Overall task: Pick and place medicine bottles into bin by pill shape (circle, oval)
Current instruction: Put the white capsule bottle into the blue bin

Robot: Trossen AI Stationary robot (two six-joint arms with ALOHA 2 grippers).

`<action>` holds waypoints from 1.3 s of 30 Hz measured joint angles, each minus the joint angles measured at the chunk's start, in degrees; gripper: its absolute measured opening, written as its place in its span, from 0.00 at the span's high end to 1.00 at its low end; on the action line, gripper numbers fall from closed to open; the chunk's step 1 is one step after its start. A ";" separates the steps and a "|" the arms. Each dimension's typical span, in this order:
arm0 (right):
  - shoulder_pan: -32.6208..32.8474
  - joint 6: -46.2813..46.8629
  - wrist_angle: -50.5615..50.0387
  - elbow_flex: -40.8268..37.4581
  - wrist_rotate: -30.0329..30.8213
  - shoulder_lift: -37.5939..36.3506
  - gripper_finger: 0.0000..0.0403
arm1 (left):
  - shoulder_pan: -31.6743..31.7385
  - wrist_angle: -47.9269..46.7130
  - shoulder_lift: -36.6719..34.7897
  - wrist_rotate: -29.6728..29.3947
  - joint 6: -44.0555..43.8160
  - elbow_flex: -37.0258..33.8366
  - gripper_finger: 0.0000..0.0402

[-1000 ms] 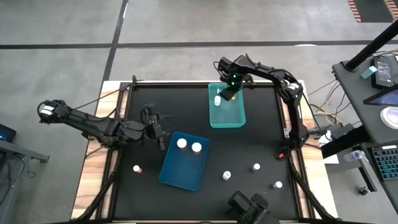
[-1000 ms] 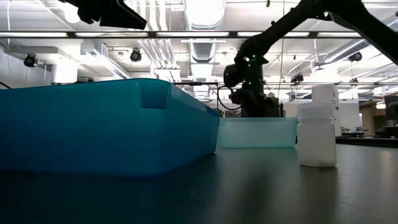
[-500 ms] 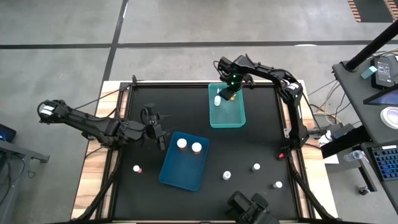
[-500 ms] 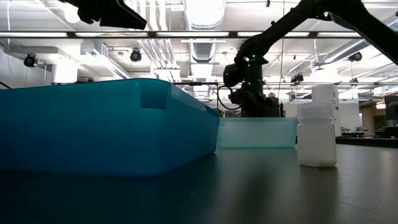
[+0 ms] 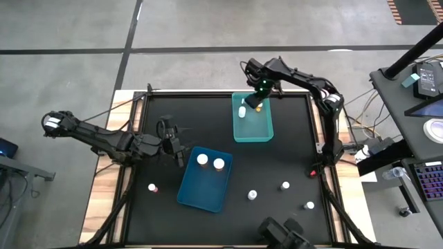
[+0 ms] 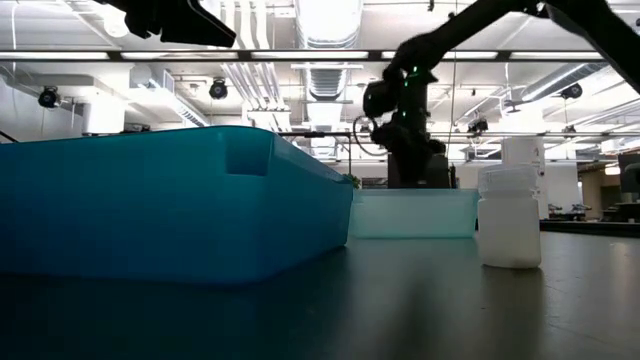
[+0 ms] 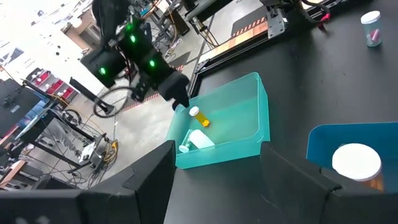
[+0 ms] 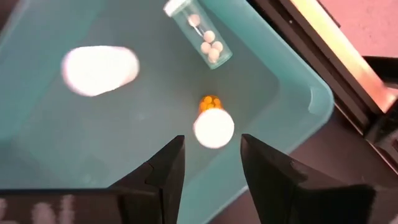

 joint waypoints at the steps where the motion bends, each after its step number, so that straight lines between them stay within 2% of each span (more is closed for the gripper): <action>1: 0.33 0.31 -0.36 0.00 -0.01 -0.84 0.63 | 0.00 0.00 0.00 0.01 -0.04 0.00 0.45; 7: 4.57 0.79 -0.89 -0.40 -0.01 -6.29 0.63 | 0.00 0.04 0.00 0.02 -1.22 0.00 0.45; 13: 11.95 0.86 1.23 -3.75 -0.08 -12.48 0.63 | 0.00 1.30 0.00 0.05 -1.91 -0.02 0.45; 20: 21.30 4.42 11.58 -16.71 -0.08 -24.02 0.63 | -0.02 2.79 0.00 0.36 -5.44 -0.02 0.45; 25: 28.00 6.30 20.96 -28.38 -0.04 -32.83 0.63 | -0.02 3.01 0.00 0.84 -11.24 -0.03 0.45; 29: 34.04 7.76 27.53 -35.97 -0.06 -38.73 0.63 | -0.02 3.06 0.00 3.91 -15.70 -0.11 0.45; 33: 40.93 8.44 34.74 -42.32 -0.02 -42.85 0.63 | -0.09 4.33 0.49 7.90 -20.02 -0.11 0.45; 37: 47.55 8.15 42.09 -47.14 0.21 -45.15 0.63 | -0.53 7.43 2.17 9.32 -22.47 -0.11 0.45; 39: 50.86 7.22 44.11 -48.51 2.48 -45.42 0.63 | -0.90 8.75 3.32 10.27 -22.69 -0.11 0.45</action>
